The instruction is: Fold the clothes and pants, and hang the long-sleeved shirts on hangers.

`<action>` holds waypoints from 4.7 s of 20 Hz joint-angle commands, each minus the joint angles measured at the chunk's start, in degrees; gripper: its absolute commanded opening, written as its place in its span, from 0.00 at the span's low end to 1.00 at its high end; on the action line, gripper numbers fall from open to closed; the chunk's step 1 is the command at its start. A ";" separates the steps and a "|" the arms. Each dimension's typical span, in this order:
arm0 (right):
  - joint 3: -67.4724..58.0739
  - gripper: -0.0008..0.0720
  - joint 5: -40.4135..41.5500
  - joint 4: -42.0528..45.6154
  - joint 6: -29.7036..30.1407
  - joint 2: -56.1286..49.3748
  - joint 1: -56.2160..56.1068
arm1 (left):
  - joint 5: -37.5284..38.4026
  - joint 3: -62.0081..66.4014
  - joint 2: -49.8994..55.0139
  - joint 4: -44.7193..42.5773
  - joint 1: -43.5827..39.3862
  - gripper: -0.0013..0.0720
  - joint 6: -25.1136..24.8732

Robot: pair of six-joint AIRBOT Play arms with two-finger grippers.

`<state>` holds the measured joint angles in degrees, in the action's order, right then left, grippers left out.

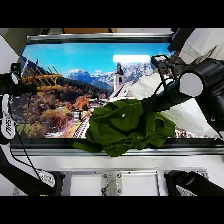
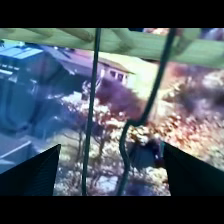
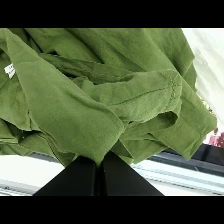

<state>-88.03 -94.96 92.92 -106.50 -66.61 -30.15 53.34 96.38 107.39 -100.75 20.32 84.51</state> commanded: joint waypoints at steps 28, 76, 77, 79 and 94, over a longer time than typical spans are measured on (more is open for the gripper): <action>0.02 0.03 0.00 -0.02 0.00 -0.02 -0.04 | -2.49 3.26 4.48 -2.84 -0.04 0.04 -0.13; 0.02 0.03 0.00 -0.02 0.00 -0.02 -0.04 | 48.37 -48.54 -61.31 34.88 -29.94 0.04 -57.57; 0.02 0.03 0.00 -0.02 0.00 -0.02 -0.04 | 46.60 -48.54 -59.84 34.88 -32.15 0.04 -57.51; 0.02 0.03 0.00 -0.02 0.00 -0.02 -0.04 | 42.27 -48.54 -57.05 34.91 -34.60 0.04 -56.26; 0.02 0.03 0.00 -0.02 0.00 -0.02 -0.04 | 35.01 -41.48 -44.02 39.74 -32.04 0.04 -53.88</action>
<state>-88.03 -94.94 92.92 -106.50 -66.61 -30.15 89.49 51.24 61.25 -63.24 -11.73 30.57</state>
